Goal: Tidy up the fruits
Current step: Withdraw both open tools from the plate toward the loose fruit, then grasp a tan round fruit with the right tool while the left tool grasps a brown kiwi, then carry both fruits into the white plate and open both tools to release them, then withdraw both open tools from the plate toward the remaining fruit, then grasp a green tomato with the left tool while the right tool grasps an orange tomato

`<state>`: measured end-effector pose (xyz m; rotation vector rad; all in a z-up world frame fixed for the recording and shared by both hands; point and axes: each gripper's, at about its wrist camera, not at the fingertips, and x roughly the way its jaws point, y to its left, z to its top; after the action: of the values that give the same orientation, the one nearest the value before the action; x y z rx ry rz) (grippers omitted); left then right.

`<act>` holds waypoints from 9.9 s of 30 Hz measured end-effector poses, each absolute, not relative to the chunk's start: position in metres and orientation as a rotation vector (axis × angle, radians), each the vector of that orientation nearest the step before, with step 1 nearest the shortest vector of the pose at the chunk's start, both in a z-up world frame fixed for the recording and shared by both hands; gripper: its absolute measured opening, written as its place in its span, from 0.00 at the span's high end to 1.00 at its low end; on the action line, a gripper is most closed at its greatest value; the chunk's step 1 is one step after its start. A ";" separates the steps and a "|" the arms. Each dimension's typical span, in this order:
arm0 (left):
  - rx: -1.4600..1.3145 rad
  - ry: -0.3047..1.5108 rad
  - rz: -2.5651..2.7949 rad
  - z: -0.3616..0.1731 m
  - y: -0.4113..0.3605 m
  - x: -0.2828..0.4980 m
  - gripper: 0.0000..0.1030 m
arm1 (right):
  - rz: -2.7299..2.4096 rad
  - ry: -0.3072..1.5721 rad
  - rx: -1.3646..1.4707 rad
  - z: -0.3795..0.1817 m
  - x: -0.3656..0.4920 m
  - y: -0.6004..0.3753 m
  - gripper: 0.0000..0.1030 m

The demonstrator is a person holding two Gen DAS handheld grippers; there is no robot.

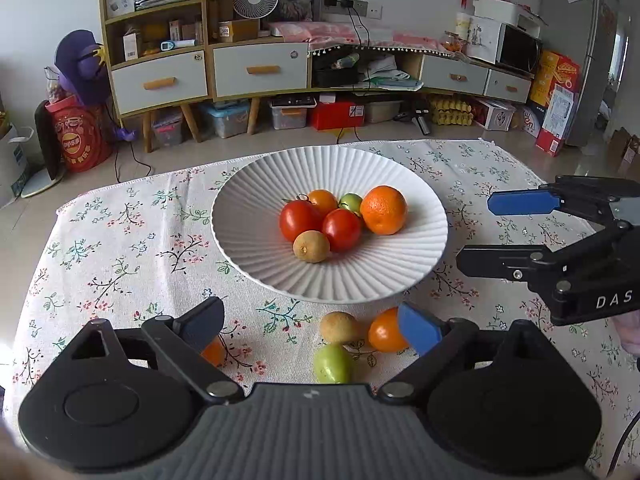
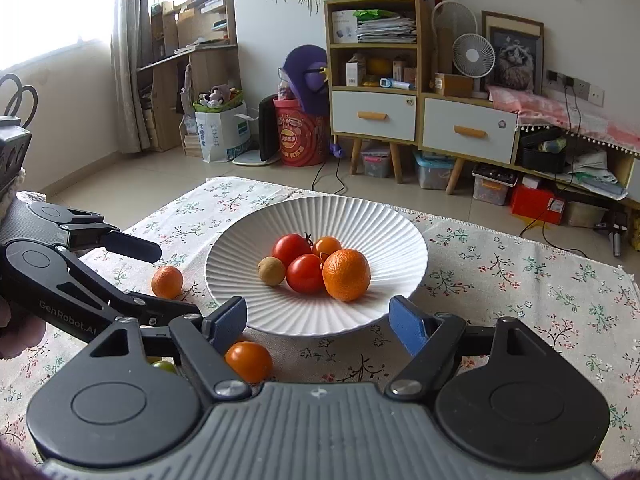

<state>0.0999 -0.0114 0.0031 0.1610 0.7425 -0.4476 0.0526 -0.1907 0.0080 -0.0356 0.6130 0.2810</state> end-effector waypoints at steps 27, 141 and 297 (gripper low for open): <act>0.192 0.797 -0.440 -0.009 0.024 0.063 0.03 | 0.243 0.719 0.008 -0.005 0.012 -0.170 0.11; 0.054 0.691 -0.450 -0.011 0.016 0.075 0.76 | 0.200 0.639 0.062 -0.008 0.020 -0.181 0.78; 0.200 0.755 -0.502 -0.060 -0.015 0.051 0.02 | 0.285 0.713 -0.105 -0.051 0.056 -0.156 0.15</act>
<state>0.0509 -0.0155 -0.0602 0.2002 0.7547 -0.5023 0.0561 -0.1561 -0.0512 -0.1052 0.7131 0.2850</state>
